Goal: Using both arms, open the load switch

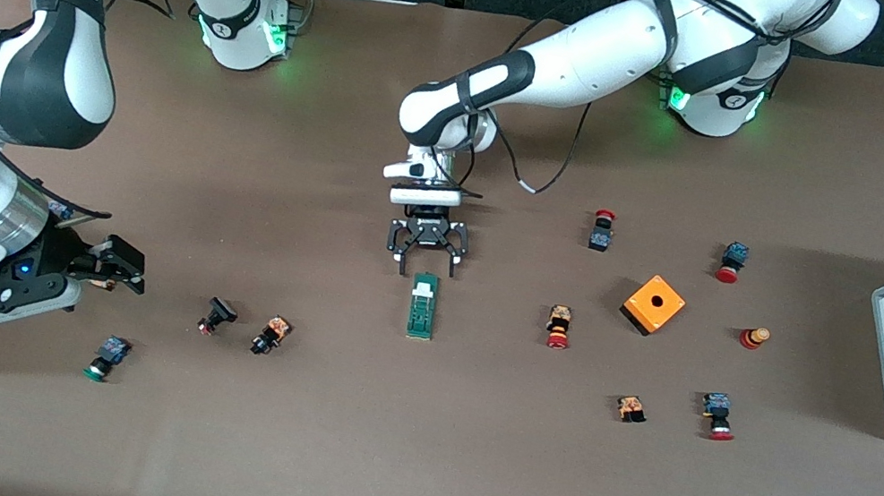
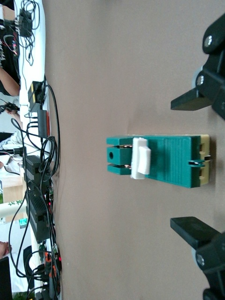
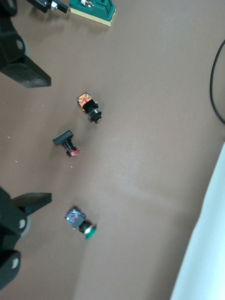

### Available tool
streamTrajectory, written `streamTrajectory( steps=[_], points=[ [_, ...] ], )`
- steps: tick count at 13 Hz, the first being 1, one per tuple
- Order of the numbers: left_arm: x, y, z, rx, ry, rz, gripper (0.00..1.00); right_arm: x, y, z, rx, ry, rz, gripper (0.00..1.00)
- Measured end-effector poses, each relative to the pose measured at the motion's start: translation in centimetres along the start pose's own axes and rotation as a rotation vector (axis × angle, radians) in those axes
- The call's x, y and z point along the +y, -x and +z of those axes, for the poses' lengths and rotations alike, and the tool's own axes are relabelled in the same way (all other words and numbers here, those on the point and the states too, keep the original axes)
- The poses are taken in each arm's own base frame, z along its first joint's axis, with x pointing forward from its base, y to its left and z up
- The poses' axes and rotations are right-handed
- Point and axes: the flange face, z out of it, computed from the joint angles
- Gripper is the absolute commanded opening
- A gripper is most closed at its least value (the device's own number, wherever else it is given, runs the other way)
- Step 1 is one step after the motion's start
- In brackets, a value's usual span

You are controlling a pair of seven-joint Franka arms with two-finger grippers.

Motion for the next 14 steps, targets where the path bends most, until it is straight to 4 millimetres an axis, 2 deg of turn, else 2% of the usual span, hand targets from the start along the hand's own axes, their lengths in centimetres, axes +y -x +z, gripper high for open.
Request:
streamTrajectory(
  steps=[3, 6, 8, 10, 14],
  points=[
    [1.0, -3.1, -1.0, -0.065, -0.035, 0.005, 1.0, 0.8, 1.1, 0.5, -0.066, -0.008, 0.184, 1.0],
    [1.2, -7.3, -1.6, -0.165, -0.05, 0.052, 1.0, 3.9, 2.8, -1.0, -0.077, -0.004, 0.309, 1.0],
    [0.8, -9.9, -1.6, -0.216, -0.056, 0.103, 1.0, 5.5, 3.8, -2.5, -0.065, 0.005, 0.336, 1.0],
    [0.4, -11.5, -1.4, -0.258, -0.066, 0.163, 1.0, 5.9, 4.5, -3.7, -0.055, 0.018, 0.341, 1.0],
    [-0.4, -14.5, -1.3, -0.358, -0.047, 0.276, 1.0, 7.1, 5.5, -4.3, -0.058, 0.031, 0.363, 1.0]
  ],
)
